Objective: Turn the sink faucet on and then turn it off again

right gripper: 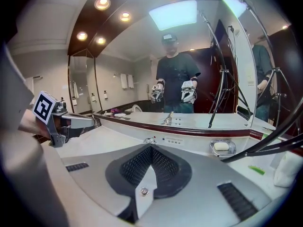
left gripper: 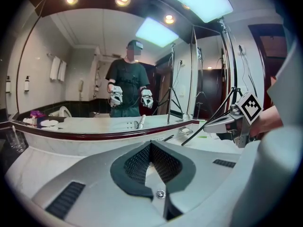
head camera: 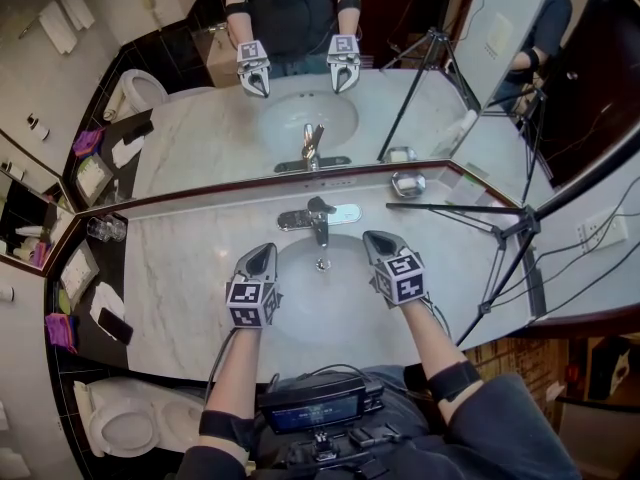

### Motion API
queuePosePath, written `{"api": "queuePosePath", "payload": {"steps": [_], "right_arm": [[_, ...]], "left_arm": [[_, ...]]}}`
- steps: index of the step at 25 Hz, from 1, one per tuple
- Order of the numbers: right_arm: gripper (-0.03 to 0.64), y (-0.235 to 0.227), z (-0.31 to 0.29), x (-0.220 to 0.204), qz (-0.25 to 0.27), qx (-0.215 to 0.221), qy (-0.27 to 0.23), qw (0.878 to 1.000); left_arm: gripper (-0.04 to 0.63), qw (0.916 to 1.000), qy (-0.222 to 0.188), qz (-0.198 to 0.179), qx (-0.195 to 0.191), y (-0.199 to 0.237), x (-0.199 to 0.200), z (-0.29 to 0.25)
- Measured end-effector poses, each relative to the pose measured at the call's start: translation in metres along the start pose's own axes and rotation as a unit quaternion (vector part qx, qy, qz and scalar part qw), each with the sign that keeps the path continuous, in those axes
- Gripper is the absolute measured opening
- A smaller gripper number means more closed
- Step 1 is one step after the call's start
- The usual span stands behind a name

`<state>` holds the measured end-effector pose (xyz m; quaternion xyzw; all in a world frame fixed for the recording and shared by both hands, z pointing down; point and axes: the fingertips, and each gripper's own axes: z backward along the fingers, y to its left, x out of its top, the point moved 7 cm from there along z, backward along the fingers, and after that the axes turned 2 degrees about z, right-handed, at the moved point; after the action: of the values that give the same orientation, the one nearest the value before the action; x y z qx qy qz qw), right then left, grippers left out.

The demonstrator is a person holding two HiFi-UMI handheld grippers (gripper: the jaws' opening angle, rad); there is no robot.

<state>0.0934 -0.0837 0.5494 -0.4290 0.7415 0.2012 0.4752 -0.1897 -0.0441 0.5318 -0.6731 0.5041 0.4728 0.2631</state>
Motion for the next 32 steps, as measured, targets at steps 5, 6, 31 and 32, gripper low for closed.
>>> {"api": "queuePosePath", "payload": {"steps": [5, 6, 31, 32], "right_arm": [[0.021, 0.003, -0.009, 0.009, 0.077, -0.017, 0.014, 0.997], [0.022, 0.006, -0.012, 0.013, 0.096, -0.017, 0.018, 0.995], [0.21, 0.031, -0.141, 0.0, 0.647, 0.092, 0.144, 0.743], [0.196, 0.032, -0.142, -0.002, 0.652, 0.096, 0.146, 0.738]], "left_arm": [[0.003, 1.0, 0.003, -0.002, 0.002, 0.0, 0.004, -0.004], [0.003, 1.0, 0.003, -0.002, 0.002, 0.0, 0.005, -0.004], [0.003, 0.9996, 0.025, 0.004, 0.015, 0.017, -0.004, -0.026], [0.003, 0.9995, 0.026, 0.005, 0.015, 0.017, -0.004, -0.026]]}}
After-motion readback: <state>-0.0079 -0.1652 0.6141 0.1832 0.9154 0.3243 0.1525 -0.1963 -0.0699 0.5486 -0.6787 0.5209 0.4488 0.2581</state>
